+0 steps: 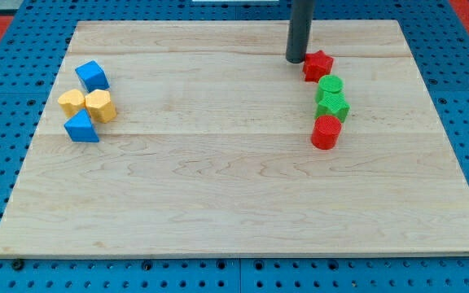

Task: Move the blue cube towards the bottom center

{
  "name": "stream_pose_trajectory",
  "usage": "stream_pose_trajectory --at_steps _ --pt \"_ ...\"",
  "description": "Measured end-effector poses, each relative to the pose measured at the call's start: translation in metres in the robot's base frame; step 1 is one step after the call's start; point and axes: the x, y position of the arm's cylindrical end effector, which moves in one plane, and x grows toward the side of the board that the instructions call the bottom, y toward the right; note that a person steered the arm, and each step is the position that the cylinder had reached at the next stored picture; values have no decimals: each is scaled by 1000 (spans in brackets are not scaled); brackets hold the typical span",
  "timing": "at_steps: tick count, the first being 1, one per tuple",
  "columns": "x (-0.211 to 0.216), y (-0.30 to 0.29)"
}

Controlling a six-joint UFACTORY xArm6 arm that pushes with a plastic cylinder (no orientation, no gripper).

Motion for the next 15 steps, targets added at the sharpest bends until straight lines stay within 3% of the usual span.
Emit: stream_pose_trajectory --at_steps 3,4,7,8,12,13,15 --pt "5 13" --pt "-13 -60" --pt "-32 -356" --pt "8 -373" --pt "169 -160" --pt "172 -189" --pt "191 -151"
